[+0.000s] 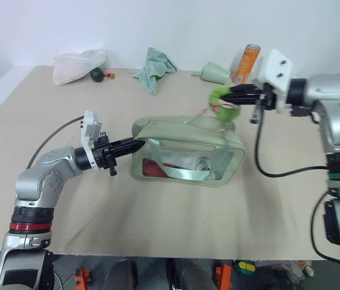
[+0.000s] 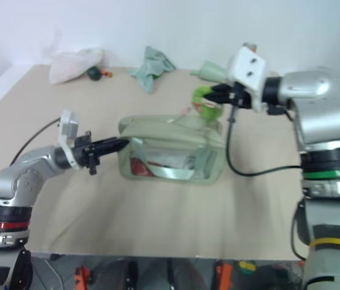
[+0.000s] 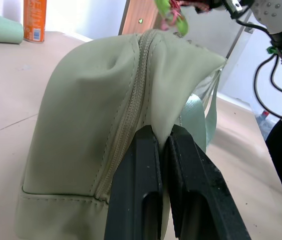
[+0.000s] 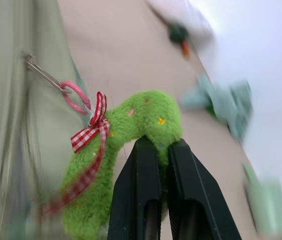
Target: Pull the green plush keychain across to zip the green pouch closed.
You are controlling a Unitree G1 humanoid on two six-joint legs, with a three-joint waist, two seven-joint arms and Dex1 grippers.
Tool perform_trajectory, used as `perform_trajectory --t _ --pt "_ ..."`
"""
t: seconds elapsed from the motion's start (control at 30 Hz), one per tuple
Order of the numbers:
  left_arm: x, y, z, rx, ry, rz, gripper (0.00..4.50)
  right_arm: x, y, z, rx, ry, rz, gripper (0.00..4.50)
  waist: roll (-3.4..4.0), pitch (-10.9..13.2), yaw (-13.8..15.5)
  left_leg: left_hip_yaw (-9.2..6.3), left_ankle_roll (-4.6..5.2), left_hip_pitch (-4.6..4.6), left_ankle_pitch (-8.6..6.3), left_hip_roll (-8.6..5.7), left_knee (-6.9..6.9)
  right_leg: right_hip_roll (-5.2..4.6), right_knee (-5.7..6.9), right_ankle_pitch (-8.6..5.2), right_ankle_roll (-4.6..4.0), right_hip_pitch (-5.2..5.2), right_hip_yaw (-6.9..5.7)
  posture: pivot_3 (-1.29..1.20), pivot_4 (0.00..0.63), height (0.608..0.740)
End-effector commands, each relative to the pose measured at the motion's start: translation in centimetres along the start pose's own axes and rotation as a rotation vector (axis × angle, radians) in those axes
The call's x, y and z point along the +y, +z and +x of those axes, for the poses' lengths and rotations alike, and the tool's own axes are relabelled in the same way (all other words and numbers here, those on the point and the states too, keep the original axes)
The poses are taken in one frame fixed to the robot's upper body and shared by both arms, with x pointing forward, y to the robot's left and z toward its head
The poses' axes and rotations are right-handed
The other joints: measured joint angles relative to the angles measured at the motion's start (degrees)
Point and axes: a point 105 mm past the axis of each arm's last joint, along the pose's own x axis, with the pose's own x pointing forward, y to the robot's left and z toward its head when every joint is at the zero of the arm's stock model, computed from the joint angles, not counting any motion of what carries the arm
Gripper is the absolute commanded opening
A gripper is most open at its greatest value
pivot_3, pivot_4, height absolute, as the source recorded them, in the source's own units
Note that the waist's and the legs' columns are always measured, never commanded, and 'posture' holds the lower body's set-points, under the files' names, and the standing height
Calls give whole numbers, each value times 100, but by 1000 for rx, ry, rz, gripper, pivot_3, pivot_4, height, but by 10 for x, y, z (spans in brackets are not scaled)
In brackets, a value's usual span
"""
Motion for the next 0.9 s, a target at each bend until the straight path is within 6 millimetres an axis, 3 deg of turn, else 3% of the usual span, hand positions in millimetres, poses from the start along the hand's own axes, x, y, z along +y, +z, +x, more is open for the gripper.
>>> perform_trajectory --t 0.03,0.1,0.23,0.37,0.47,0.57,0.7,0.8,0.9 --pt "-4 3 2 -6 -24 21 113 -15 -6 -37 80 -94 -40 64 0 0 -2 0 0 0 0 0 0 0 0 0 0 0 1 0 150 740" --pt "-4 3 3 -5 -28 21 113 -17 -22 -52 162 -124 -33 64 0 0 -3 -1 0 1 0 0 0 1 1 0 0 0 -1 0 150 740" --pt "-4 3 5 -4 -39 21 113 -10 -74 -76 397 -175 -39 64 -1 -1 -1 -2 0 8 1 0 0 1 1 -1 2 6 -2 0 150 740" --pt "-5 3 5 -2 -45 20 113 25 -112 -65 495 -107 -20 64 3 -2 -9 8 0 20 3 -1 0 1 3 2 8 14 10 0 150 740" --pt "-5 2 5 1 -49 18 113 71 -132 -27 459 -29 42 64 -7 -8 -12 7 -5 26 7 1 0 4 4 6 15 17 12 0 150 740" --pt "-5 3 4 5 -50 18 113 110 -133 9 374 28 102 64 -11 -11 -22 2 -14 37 14 11 0 17 4 10 21 25 11 0 150 740" --pt "-5 4 4 7 -49 16 113 126 -111 45 239 21 208 64 -22 -18 -53 5 -19 46 20 16 1 23 13 14 26 29 15 0 150 740" --pt "-3 7 2 -6 -33 -12 113 121 -101 49 195 7 270 933 -24 -19 -125 7 -19 49 26 26 2 32 12 22 29 28 17 0 150 740" --pt "3 8 0 -11 8 -22 113 115 -94 38 175 33 321 1971 -23 -18 -137 3 -18 50 27 29 -3 38 13 23 27 26 14 0 150 740"
